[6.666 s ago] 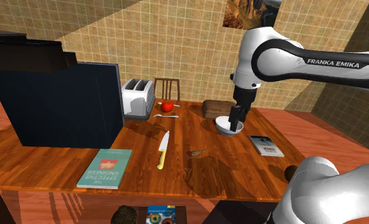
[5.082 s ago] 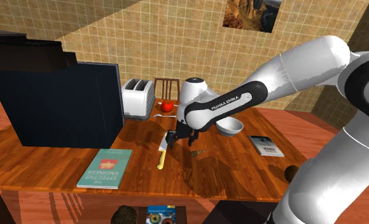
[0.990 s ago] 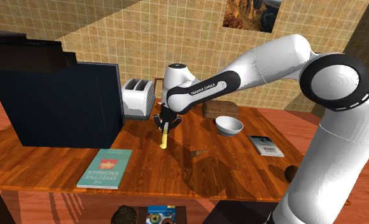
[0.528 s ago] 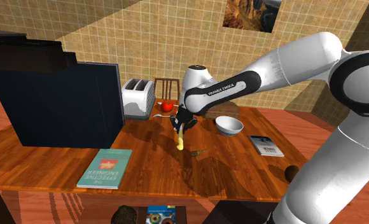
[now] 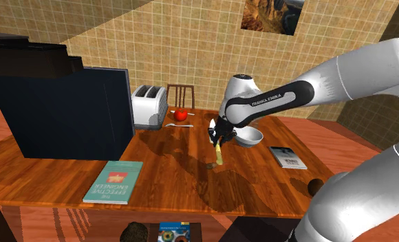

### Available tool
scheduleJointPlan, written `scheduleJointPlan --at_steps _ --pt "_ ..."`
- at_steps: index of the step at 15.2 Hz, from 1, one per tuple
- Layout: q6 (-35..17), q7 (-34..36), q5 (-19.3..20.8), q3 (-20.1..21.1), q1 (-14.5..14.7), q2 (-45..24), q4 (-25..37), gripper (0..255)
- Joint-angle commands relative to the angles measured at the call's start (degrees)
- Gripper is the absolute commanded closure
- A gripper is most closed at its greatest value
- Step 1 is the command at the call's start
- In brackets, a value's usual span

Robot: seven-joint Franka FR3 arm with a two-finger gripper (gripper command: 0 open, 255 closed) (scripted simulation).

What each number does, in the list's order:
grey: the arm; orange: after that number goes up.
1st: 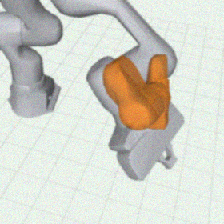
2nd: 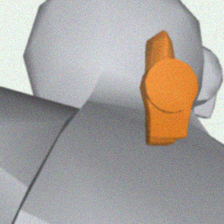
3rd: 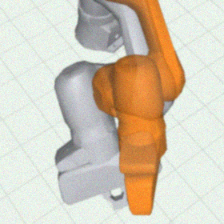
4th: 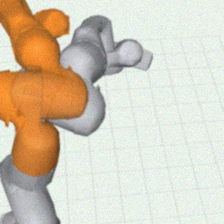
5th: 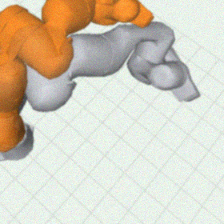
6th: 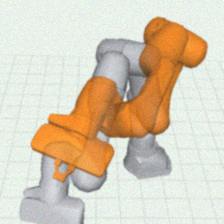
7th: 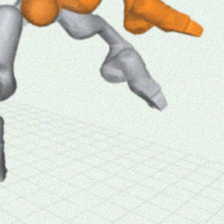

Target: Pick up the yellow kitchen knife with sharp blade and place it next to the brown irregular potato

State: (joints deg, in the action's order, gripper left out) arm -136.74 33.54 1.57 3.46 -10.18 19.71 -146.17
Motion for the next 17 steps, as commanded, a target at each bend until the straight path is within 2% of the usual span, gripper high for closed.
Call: scheduleJointPlan --at_steps 1,9,17 --pt "0.78 -2.66 -0.05 -1.81 -0.72 3.80 -2.92 255" --pt "3.43 -13.27 3.03 -10.21 -5.75 15.69 -11.92 255" --pt "7.44 -25.22 8.86 -19.86 -13.69 24.22 -16.20 255"
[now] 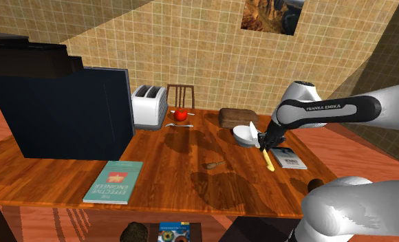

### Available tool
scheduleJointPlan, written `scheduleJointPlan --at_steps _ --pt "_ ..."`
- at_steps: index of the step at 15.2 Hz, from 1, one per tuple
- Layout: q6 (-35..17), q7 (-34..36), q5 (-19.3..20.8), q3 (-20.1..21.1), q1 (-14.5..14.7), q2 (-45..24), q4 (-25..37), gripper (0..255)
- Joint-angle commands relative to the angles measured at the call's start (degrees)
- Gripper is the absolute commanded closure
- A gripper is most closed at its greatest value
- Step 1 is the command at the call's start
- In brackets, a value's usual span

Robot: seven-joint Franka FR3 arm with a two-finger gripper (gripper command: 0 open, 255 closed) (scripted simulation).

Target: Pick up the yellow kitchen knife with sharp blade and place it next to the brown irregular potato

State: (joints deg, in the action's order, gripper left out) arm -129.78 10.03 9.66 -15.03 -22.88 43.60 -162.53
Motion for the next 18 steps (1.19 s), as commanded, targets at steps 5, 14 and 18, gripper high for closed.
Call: scheduleJointPlan --at_steps 5,14,18 --pt "0.05 -7.25 3.85 -6.26 -4.72 1.33 -1.16 255" --pt "-9.59 -7.68 5.23 -8.40 -4.90 -4.06 -5.49 255" --pt "-14.34 -7.94 5.70 -9.46 -4.75 -7.32 -7.02 255"
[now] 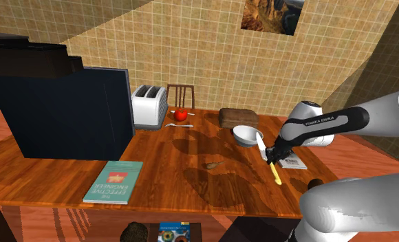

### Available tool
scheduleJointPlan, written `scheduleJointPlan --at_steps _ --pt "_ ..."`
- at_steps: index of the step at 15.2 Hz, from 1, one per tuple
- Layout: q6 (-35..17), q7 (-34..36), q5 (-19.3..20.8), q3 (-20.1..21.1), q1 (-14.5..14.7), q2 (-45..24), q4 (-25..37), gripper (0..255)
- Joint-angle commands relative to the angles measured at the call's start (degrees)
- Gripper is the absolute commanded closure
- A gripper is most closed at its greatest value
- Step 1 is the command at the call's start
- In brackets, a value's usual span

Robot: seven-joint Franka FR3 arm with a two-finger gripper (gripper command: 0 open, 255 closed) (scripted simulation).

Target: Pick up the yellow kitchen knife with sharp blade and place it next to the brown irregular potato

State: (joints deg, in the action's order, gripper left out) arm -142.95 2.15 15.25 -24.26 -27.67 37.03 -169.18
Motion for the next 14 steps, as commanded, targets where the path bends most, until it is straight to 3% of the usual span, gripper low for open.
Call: scheduleJointPlan --at_steps 1,10,14 --pt "-2.41 -0.14 0.21 -0.52 0.10 -1.66 -0.71 255" --pt "-14.31 -1.32 0.07 -3.49 1.82 -11.38 -2.93 255" --pt "-14.81 -1.40 0.01 -3.63 1.94 -11.83 -2.99 255"
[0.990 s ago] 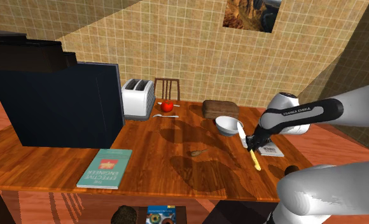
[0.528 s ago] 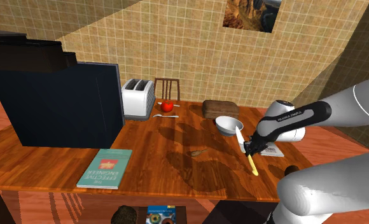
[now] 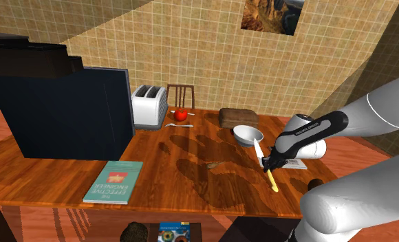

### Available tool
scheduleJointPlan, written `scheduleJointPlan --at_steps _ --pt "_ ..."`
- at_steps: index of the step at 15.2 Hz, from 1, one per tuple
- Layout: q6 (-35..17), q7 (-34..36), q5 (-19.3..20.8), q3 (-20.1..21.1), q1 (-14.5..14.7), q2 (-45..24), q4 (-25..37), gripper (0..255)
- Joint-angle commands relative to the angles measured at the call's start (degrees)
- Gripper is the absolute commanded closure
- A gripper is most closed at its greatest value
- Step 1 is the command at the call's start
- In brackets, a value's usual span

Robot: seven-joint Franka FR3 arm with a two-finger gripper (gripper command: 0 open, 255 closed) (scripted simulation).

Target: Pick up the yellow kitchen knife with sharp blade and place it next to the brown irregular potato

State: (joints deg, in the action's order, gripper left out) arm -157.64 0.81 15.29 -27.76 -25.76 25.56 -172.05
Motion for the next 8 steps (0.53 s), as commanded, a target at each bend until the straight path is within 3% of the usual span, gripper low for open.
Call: scheduleJointPlan --at_steps 1,4,5,8 --pt "-0.12 -0.07 -0.03 -0.12 0.04 -0.36 -0.12 255" --pt "-0.12 -0.08 -0.05 -0.11 0.03 -0.36 -0.12 255" --pt "-0.19 -0.08 -0.06 -0.13 0.06 -0.43 -0.12 0" --pt "-0.30 -0.07 -0.05 -0.13 0.05 -0.48 -0.19 0"
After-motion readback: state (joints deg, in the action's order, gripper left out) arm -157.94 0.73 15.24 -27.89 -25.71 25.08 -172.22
